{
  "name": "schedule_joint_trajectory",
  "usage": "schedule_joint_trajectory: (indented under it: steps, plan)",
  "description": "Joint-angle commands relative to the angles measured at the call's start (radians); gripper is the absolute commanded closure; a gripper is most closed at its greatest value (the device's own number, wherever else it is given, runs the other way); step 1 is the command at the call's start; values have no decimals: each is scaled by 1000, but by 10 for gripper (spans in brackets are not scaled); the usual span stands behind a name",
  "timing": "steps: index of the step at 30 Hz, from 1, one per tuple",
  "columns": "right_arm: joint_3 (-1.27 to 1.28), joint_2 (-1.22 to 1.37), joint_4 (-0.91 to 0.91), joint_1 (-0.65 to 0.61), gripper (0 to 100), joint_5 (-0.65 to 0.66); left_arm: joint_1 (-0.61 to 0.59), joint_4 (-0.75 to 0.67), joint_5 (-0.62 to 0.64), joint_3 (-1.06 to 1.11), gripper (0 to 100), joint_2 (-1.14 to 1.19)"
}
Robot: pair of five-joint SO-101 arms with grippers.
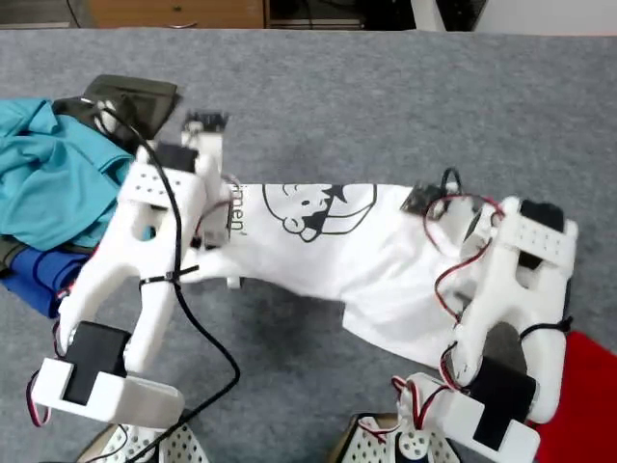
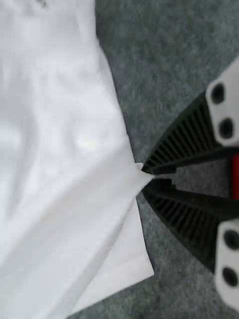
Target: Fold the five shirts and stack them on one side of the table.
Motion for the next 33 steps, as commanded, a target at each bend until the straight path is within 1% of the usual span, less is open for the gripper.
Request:
schedule_joint_trajectory:
  steps: [1,3,5,7,9,11,13,19,22,25,33]
  plan:
    - [-111,-42,20,-50,994,-71,5,52,6,-189,981,-5]
    - [-154,-42,35,-91,994,-109,5,51,6,-233,981,-2]
    - [-200,-35,38,-134,994,-144,3,20,6,-264,981,27]
    - [-249,-33,34,-171,994,-189,-21,-31,5,-299,981,81]
    - [-321,-33,34,-202,994,-227,-63,-112,3,-374,981,157]
    - [-417,-21,31,-214,994,-255,-107,-170,-20,-523,981,242]
    - [-532,27,18,-216,994,-292,-133,-195,-43,-723,980,326]
    - [-929,294,2,-211,994,-463,-143,-232,-46,-1234,980,616]
    - [-1121,423,5,-211,994,-514,-143,-224,-44,-1413,981,742]
    - [-1279,535,3,-213,994,-546,-147,-187,-44,-1505,981,840]
    - [-1606,791,8,-213,994,-539,-184,87,-52,-1619,981,987]
